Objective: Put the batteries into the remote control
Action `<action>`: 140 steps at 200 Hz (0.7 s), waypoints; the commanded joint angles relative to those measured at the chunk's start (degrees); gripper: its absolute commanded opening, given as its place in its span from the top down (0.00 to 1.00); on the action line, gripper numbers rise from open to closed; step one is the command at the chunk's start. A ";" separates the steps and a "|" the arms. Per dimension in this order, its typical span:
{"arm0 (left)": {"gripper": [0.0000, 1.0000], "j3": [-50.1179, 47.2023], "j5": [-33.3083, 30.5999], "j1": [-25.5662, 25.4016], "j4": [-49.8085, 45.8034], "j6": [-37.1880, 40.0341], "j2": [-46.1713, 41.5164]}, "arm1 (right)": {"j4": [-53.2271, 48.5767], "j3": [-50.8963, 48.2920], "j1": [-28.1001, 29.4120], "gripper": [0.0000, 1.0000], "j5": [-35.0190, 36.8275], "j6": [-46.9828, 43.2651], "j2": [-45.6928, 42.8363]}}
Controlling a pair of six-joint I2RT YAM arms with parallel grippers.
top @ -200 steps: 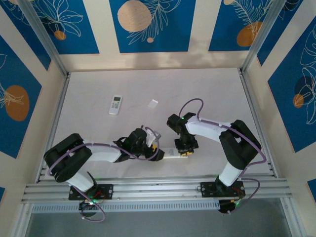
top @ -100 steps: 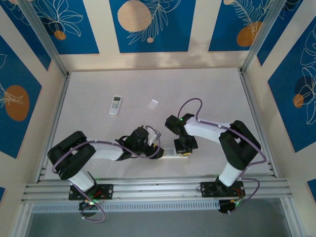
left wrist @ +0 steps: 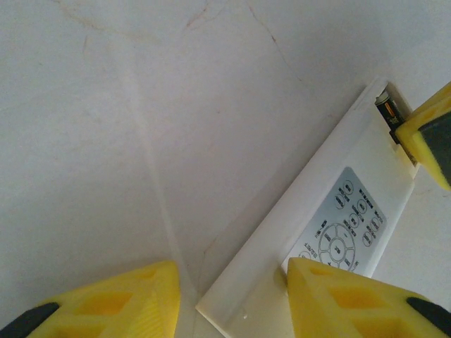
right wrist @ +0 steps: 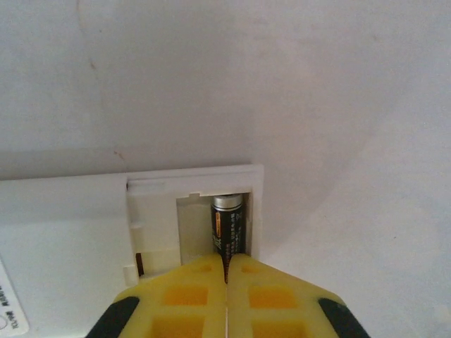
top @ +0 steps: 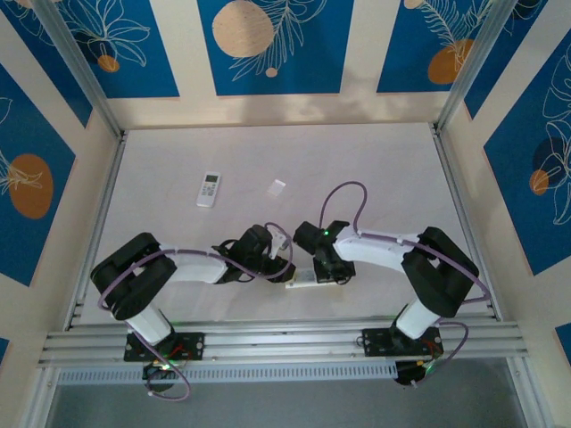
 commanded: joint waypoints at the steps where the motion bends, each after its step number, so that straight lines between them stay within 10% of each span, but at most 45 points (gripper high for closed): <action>1: 0.55 -0.78 -0.57 0.41 -2.37 -0.09 3.49 | 6.62 -3.99 2.14 0.85 3.21 4.54 3.95; 115: 0.43 -0.15 -11.72 1.77 -14.43 -0.37 -13.78 | -2.44 9.16 -2.40 0.69 4.46 -0.57 -9.08; 140: 0.43 6.63 -16.98 7.20 -25.23 3.95 -17.24 | 3.39 8.20 -7.13 0.50 2.14 1.61 -14.29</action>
